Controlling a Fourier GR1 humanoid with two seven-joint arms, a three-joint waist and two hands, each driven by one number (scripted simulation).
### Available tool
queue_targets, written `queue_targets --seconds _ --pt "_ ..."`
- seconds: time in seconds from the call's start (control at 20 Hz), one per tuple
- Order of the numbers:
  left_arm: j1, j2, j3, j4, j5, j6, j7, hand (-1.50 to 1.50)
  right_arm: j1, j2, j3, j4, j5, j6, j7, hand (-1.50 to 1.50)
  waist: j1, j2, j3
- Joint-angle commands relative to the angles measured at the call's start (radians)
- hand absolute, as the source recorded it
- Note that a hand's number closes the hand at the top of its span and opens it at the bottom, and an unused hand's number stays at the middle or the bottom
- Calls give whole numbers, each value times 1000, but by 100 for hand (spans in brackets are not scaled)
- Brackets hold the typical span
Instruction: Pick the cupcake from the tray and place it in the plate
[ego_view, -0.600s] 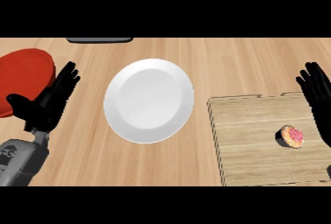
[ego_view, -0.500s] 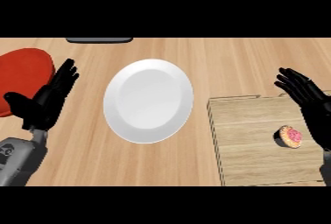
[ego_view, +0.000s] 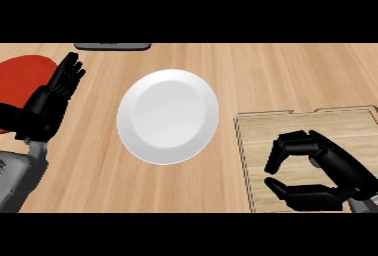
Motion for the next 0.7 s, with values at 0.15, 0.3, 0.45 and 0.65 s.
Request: queue_targets --seconds 0.15,0.3,0.45,0.65 --pt "34 17 14 -111 -3 16 63 0 220 105 -7 98 -125 45 -318 -150 -16 11 2" --pt "61 8 34 -142 -20 24 68 0 191 126 -68 153 -152 85 -405 -150 -12 13 1" --pt "95 -20 30 -174 -53 31 70 0 219 40 -198 94 -205 142 -416 -150 -19 12 0" --pt "68 -1 59 -165 -38 13 98 0 166 -101 -299 2 -170 138 -282 -150 -24 12 -1"
